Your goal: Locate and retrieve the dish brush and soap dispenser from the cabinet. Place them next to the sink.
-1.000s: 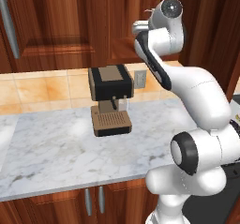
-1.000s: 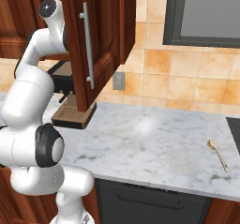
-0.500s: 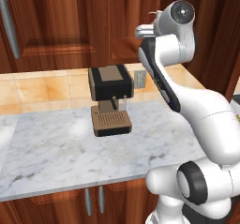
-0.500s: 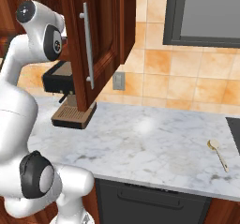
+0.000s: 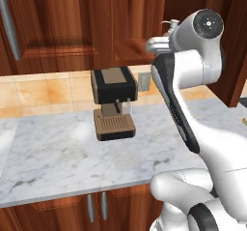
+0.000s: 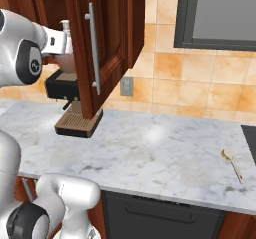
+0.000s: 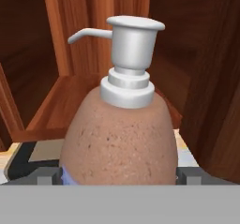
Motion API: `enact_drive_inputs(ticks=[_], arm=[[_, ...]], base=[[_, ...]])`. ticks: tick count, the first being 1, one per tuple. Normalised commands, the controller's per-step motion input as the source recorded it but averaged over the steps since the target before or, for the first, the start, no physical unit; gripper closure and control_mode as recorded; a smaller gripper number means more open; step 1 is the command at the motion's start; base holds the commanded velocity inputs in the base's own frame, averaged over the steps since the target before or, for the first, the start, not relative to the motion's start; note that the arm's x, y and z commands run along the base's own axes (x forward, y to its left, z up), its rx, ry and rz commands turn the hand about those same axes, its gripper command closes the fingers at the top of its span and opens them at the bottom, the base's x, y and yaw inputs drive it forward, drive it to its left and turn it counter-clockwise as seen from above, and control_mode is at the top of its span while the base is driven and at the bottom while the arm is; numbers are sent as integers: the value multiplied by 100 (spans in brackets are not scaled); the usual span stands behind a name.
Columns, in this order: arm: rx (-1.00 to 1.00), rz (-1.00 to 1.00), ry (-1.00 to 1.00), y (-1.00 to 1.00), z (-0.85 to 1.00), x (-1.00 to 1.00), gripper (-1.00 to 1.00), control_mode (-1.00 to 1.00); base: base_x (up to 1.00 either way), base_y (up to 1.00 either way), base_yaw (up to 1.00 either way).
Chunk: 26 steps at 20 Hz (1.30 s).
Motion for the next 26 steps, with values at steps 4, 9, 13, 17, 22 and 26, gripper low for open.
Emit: enact_drive_inputs(ticks=[4, 9, 13, 17, 22, 26], arm=[[0, 0, 2, 7, 0, -98, 100, -100], [-1, 0, 0, 10, -7, -96, 100, -100], [-3, 3, 0, 2, -21, -100, 100, -100], [-2, 4, 0, 0, -18, -100, 100, -100], [-1, 3, -1, 0, -14, -100, 100, -100], [-1, 5, 0, -9, -12, -100, 100, -100]], base=[[0, 0, 0], [0, 0, 0], [0, 0, 0], [0, 0, 0], [0, 0, 0], [0, 0, 0]])
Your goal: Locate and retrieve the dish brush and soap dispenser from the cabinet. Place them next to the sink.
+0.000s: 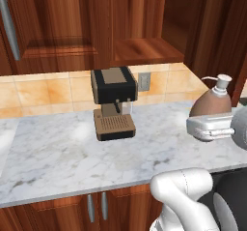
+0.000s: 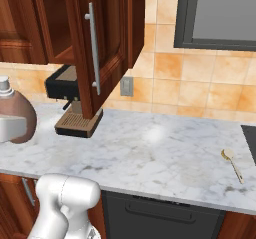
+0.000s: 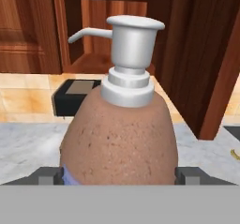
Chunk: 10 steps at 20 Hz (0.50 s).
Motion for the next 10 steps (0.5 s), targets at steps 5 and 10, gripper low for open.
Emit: enact_drive_inputs(ticks=[5, 10], arm=[[0, 6, 0, -28, -11, -95, 100, -100], [-5, 8, 0, -30, -4, -77, 100, -100]], base=[[0, 0, 0], [0, 0, 0]])
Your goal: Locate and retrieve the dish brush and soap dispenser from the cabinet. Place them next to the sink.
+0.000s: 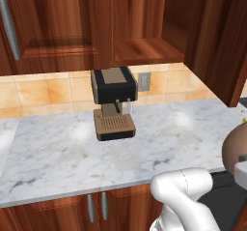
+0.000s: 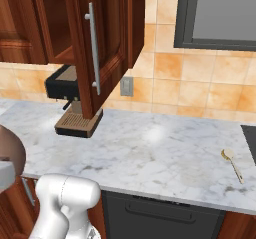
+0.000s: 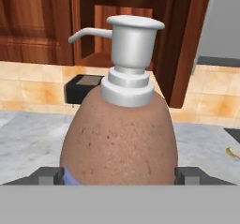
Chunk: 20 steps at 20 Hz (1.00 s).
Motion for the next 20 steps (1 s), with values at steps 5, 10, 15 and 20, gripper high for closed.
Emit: enact_drive_inputs(ticks=[5, 10, 15, 20], arm=[[-5, 6, -2, -40, 2, -47, 100, -100], [-2, 4, -6, -42, 14, -29, 100, -100], [-5, 0, -4, -52, 0, -25, 100, -100], [-6, -2, -3, -54, -1, -12, 100, -100]], base=[[0, 0, 0], [0, 0, 0], [0, 0, 0], [0, 0, 0]])
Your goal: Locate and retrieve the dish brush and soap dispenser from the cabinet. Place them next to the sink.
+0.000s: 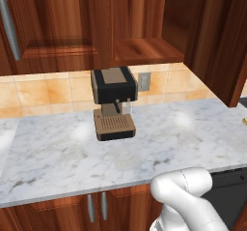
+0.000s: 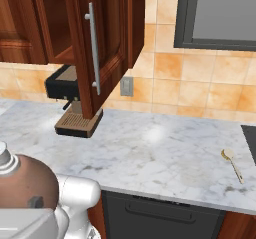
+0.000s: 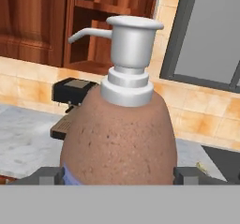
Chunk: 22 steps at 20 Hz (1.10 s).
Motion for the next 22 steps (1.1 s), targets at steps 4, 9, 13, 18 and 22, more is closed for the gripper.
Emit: enact_drive_inputs(ticks=[4, 9, 13, 18, 22], arm=[[-2, -2, 0, -60, -11, 20, 100, -100], [0, 0, -1, -68, -18, 39, 100, -100], [2, 2, -2, -67, -37, 72, 100, -100], [10, 7, 0, -58, -47, 85, 100, -100], [12, 12, 0, -53, -57, 93, 100, -100]], base=[[0, 0, 0], [0, 0, 0], [0, 0, 0], [0, 0, 0], [0, 0, 0]])
